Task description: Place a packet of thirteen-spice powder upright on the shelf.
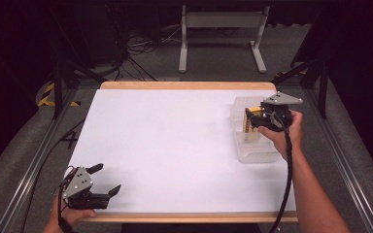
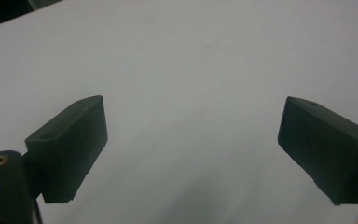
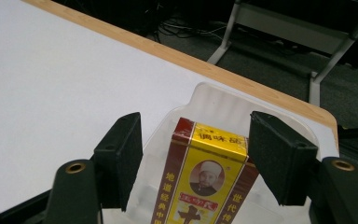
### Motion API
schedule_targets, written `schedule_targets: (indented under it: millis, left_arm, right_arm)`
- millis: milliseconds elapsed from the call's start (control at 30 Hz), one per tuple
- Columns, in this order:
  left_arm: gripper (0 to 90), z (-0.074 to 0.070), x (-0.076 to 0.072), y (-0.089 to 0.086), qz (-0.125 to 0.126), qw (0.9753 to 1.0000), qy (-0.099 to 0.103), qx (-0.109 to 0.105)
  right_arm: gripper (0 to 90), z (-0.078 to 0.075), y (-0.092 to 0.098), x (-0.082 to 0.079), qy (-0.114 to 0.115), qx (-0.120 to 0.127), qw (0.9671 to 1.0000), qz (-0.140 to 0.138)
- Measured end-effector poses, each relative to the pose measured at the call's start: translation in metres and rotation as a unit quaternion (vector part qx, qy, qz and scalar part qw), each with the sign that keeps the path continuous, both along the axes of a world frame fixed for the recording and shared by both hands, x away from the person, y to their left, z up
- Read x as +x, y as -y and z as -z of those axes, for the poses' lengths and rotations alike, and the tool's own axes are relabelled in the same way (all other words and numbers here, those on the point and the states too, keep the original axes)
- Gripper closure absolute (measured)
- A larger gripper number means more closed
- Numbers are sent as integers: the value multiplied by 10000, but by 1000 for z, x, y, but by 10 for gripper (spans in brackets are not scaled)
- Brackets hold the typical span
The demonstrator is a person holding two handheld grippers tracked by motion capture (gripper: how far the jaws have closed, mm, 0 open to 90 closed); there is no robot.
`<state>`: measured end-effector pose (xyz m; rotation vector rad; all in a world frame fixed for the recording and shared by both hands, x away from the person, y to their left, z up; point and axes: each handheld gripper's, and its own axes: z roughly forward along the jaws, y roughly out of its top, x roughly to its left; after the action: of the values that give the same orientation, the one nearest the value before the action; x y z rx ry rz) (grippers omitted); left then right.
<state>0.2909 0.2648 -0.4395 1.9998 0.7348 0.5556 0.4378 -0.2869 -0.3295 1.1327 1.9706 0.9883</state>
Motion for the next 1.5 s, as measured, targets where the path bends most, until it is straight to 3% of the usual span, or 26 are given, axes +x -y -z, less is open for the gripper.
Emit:
schedule_targets:
  millis: [533,867,1500]
  left_arm:
    - [90,0,0,0,-14,10000,-4,-18]
    - [90,0,0,0,-5,10000,-23,-6]
    - [90,-1,0,-1,7,10000,-25,-7]
  right_arm:
    - [345,-6,3,-24,63,-115,9995,-296]
    - [326,-9,4,-48,161,-280,9981,-529]
    - [320,-1,4,-82,202,-498,9947,-874]
